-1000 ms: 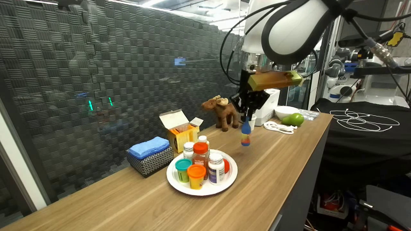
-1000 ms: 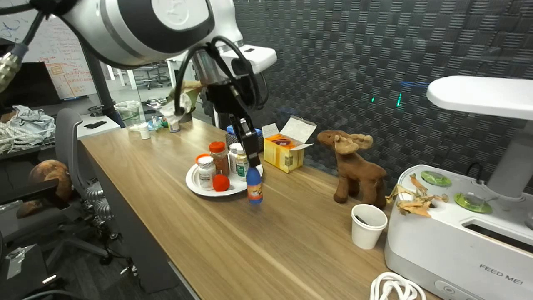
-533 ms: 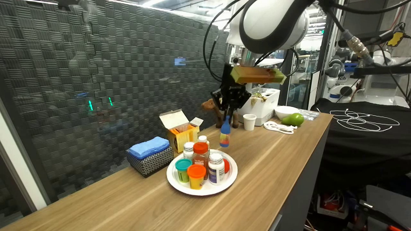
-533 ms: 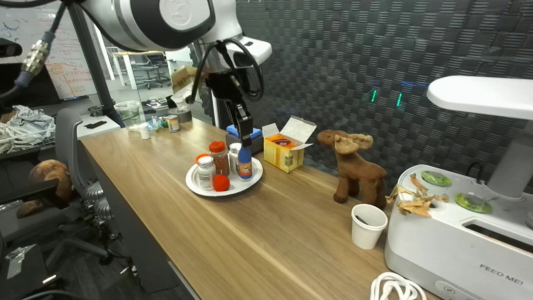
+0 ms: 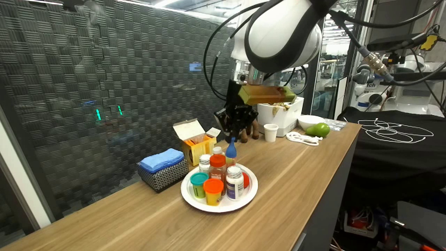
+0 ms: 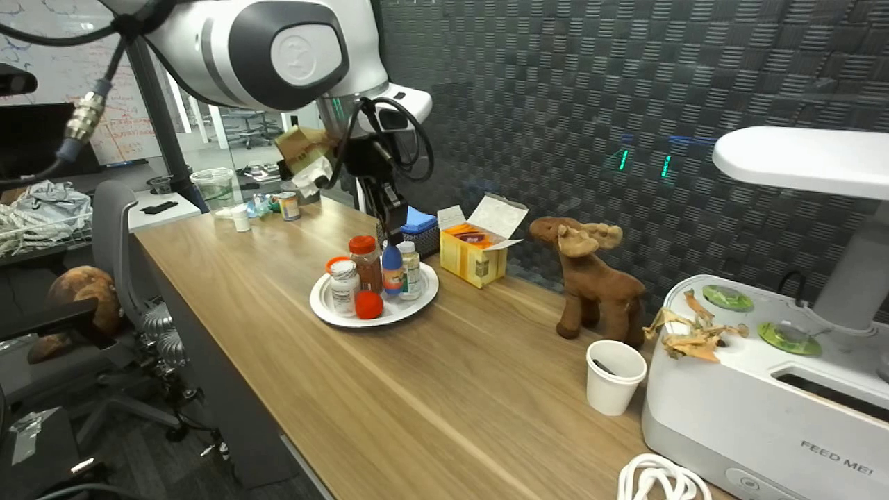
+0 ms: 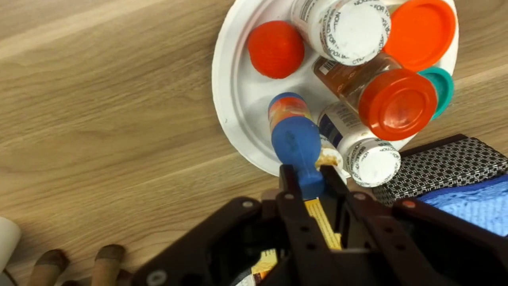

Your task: Put all the containers and the orange plushie that are around the white plate on the white plate

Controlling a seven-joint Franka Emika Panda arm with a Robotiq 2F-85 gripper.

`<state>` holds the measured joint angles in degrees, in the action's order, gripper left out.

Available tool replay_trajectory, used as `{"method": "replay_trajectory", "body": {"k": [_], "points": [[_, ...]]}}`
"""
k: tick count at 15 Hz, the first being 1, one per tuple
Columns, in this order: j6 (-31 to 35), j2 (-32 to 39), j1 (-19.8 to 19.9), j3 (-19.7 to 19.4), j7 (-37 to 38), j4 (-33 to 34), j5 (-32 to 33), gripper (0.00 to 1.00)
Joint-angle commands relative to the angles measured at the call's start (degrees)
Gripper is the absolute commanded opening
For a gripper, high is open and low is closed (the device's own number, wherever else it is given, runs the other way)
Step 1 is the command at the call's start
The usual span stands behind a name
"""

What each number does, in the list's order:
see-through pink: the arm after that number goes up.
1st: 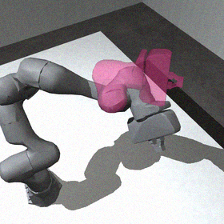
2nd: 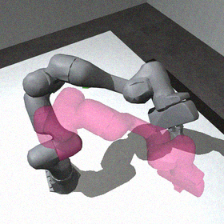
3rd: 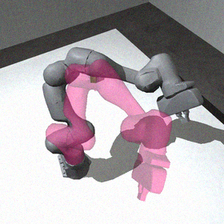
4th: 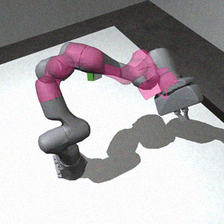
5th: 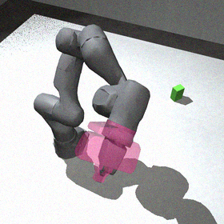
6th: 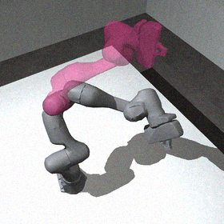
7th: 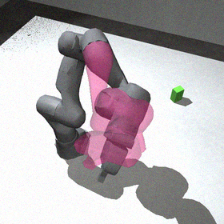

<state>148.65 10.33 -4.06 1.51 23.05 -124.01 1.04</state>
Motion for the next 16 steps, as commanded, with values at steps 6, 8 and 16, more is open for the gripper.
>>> {"method": "replay_trajectory", "body": {"k": [6,8,16], "points": [[1.2,-0.2,-0.9,-0.1,-5.0,-1.0,0.9,0.09],[1.1,-0.1,-0.9,0.1,-6.2,-1.7,0.7,0.09],[1.4,0.3,-1.5,0.4,-9.3,-3.0,0.6,0.10]]}}
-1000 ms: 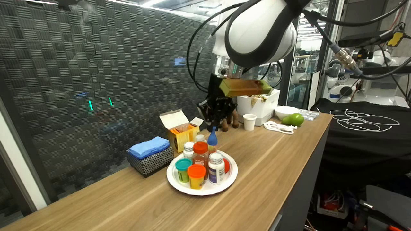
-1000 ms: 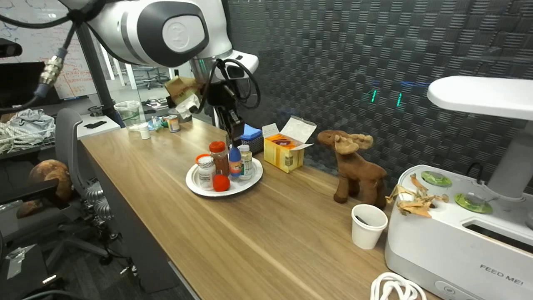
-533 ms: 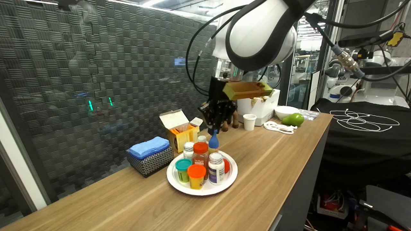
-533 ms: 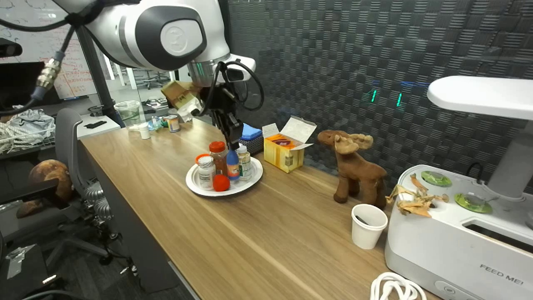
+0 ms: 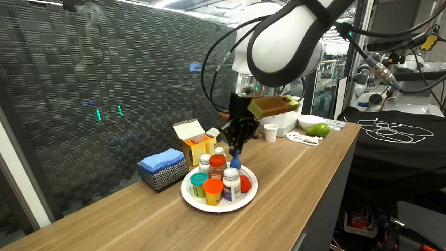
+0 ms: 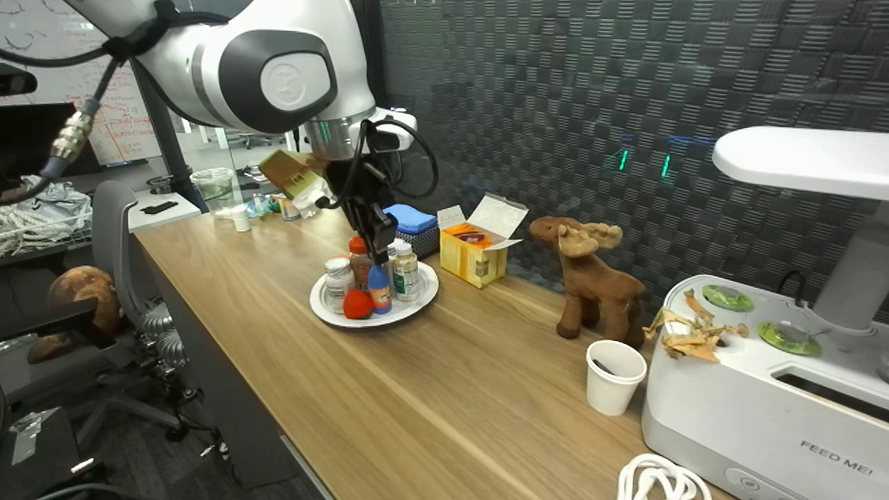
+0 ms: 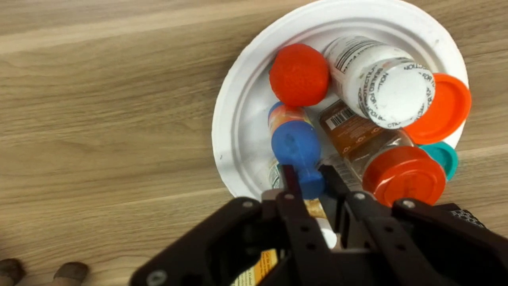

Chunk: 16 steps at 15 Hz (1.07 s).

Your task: Put all the containers and the orange plushie that are around the white plate on the white plate

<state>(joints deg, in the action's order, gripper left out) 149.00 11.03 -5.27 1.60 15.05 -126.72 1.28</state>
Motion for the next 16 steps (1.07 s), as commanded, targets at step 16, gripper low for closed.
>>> {"method": "replay_trajectory", "body": {"k": [16], "points": [[2.0,0.6,-0.7,0.3,-2.8,-0.1,0.7,0.46]]}}
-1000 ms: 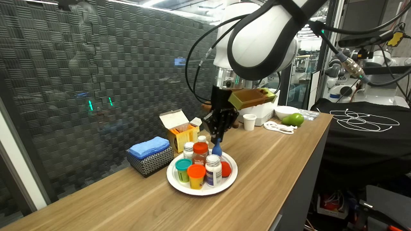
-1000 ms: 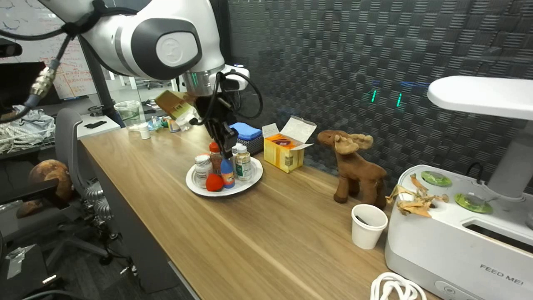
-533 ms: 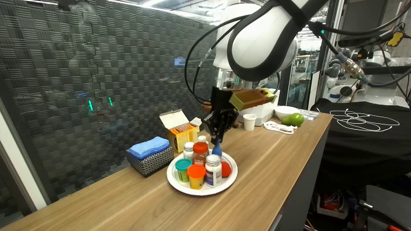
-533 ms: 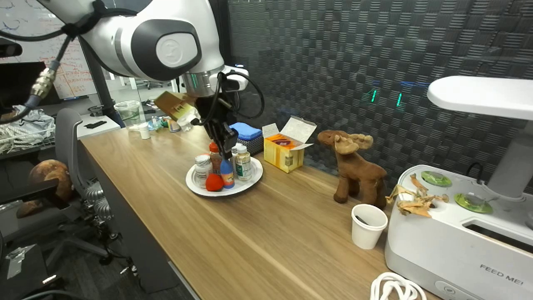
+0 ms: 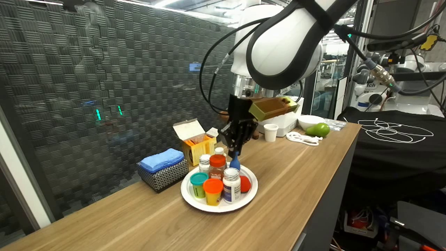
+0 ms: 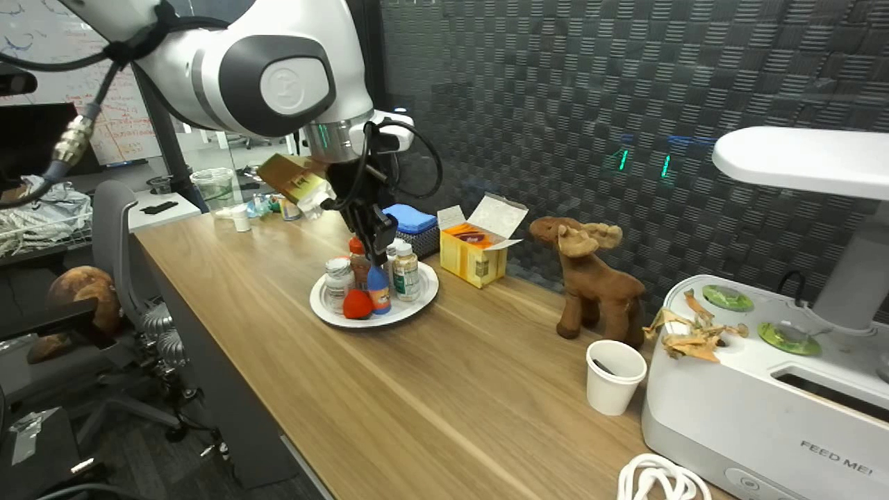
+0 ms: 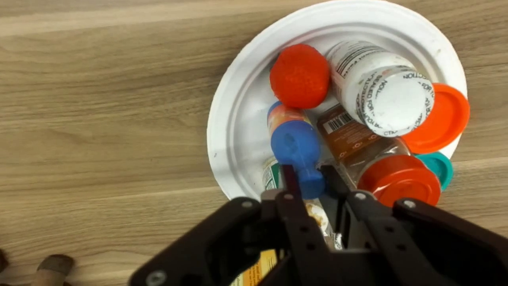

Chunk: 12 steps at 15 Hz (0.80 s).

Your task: Put all the containers and the orange plushie that are around the white plate on the white plate

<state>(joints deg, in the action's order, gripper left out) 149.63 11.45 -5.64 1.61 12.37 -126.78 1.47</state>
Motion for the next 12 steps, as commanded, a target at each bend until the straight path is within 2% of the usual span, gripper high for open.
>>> {"method": "replay_trajectory", "body": {"k": [1,3,6,9,12], "points": [[1.5,0.2,-0.4,0.2,-0.1,0.0,0.7,0.47],[1.7,0.1,-0.5,0.2,-0.1,-0.1,0.6,0.55],[1.9,-0.1,-0.4,0.3,-0.2,-0.3,0.1,0.80],[2.5,-0.8,-0.4,0.2,0.1,-0.5,0.1,0.99],[1.9,-2.7,-0.8,-0.2,1.8,0.1,0.9,1.00]]}}
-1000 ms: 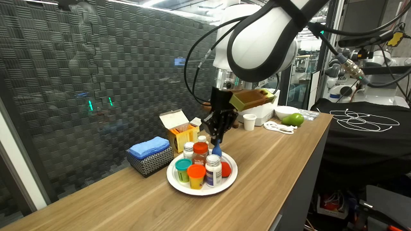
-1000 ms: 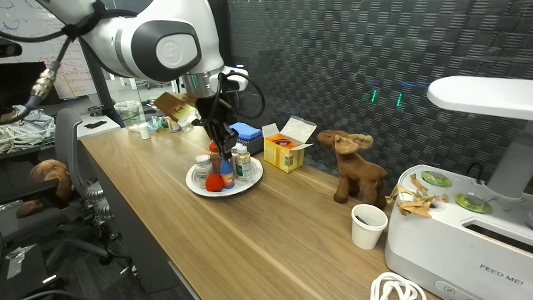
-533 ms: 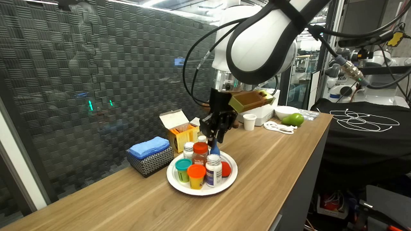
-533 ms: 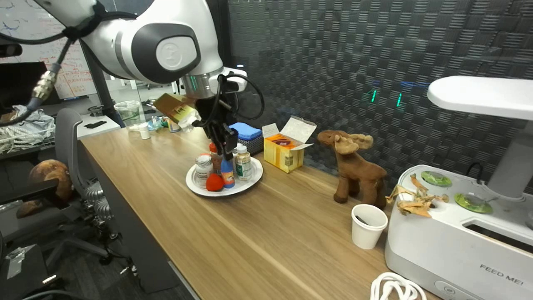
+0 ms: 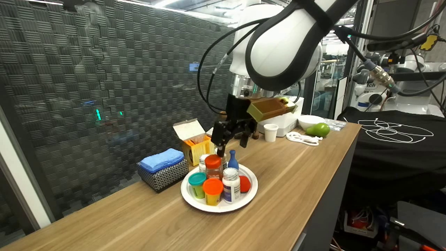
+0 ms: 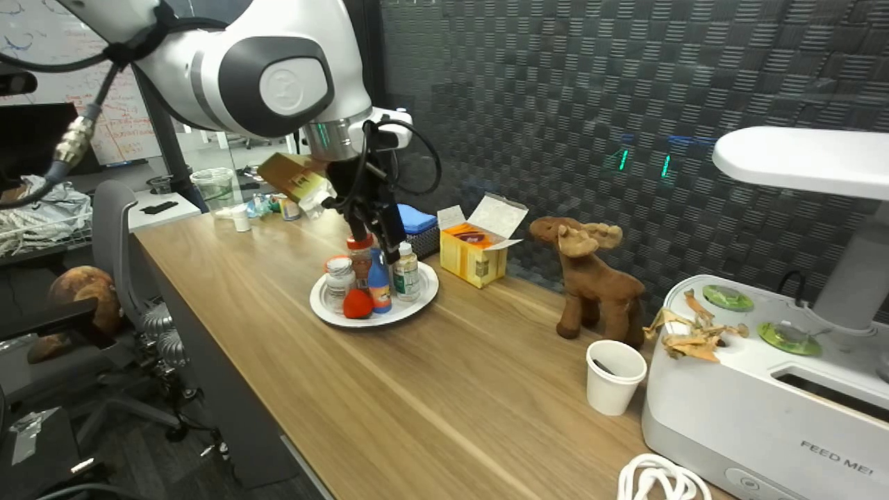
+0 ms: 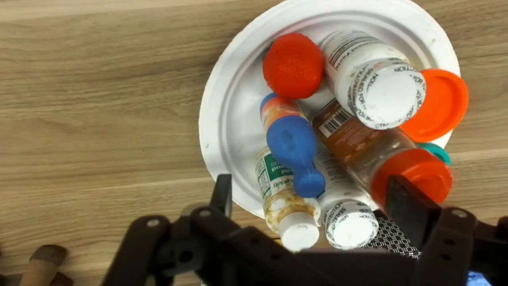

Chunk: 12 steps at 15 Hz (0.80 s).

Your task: Put all the containers and the orange plushie that are around the white plate on the white plate

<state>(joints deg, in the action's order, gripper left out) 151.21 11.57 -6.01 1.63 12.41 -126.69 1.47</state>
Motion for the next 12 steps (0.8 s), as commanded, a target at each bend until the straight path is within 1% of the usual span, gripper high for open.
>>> {"method": "replay_trajectory", "body": {"k": [1,4,7,10,12], "points": [[0.5,-3.5,-0.5,-0.4,2.5,0.5,1.5,1.00],[0.9,-6.7,-0.5,-0.7,4.6,2.4,3.5,1.00],[-0.8,-10.9,-0.2,-0.1,5.8,4.3,5.1,1.00],[-3.9,-16.3,0.1,1.3,5.8,5.4,6.0,1.00],[-7.3,-20.2,0.3,2.4,5.1,5.2,5.6,1.00]]}}
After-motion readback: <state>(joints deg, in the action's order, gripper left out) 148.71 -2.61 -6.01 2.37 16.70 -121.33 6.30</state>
